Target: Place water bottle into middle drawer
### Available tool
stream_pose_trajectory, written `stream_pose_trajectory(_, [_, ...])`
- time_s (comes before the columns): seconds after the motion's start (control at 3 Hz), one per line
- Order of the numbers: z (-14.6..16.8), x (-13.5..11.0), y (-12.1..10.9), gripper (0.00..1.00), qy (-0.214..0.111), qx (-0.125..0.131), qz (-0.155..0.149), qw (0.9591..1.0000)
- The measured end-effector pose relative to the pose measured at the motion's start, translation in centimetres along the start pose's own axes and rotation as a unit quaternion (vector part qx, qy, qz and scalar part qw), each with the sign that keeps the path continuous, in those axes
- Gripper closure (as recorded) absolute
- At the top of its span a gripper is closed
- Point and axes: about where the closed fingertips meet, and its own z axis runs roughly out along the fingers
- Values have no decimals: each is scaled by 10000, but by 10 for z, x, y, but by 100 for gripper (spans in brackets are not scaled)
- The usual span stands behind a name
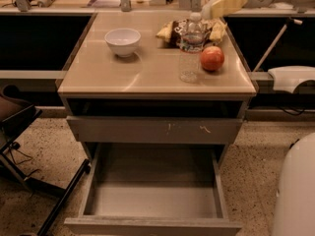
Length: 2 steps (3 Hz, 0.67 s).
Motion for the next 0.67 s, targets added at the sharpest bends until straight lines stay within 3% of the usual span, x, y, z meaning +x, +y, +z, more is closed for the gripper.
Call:
stream_pose_trajectory(0.33, [-21, -18, -7, 0, -69, 288, -199, 9994])
stream_pose_trajectory(0.67, [-1, -3, -9, 0, -195, 82, 50, 9998])
